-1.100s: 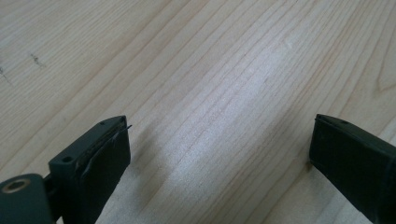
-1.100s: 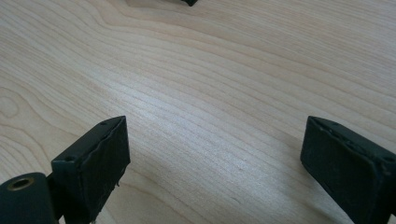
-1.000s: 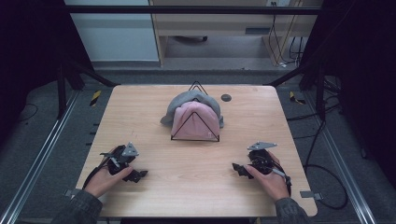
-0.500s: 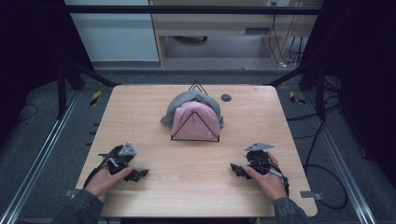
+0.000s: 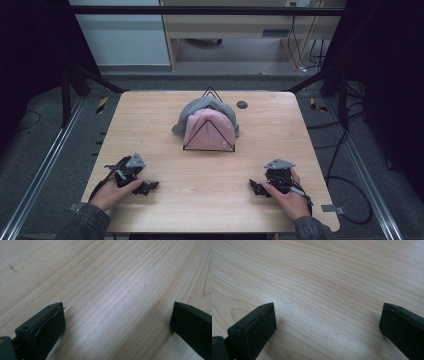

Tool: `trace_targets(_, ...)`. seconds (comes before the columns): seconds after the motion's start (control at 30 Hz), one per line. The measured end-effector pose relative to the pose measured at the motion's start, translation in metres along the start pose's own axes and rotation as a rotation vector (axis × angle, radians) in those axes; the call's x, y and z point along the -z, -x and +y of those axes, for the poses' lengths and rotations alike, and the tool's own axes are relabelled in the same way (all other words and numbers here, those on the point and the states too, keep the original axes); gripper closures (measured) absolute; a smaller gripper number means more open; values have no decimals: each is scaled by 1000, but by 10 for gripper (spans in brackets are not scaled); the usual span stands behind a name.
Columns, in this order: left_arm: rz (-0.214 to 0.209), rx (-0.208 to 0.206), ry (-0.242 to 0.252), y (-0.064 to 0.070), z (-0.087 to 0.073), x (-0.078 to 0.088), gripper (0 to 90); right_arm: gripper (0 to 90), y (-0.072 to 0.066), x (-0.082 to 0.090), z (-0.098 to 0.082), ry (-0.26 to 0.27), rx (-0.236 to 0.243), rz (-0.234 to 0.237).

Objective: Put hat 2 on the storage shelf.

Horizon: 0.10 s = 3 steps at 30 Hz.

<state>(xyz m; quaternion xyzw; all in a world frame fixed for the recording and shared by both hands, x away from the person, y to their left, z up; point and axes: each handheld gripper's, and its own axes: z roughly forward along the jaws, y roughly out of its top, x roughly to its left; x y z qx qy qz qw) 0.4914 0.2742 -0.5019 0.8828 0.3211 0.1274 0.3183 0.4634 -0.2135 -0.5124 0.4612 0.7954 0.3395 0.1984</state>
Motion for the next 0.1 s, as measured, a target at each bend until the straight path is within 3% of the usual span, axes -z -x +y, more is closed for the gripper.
trace_targets(0.1,-1,3,5,0,0,0,0,5,1,0,-1,1,-7,-4)
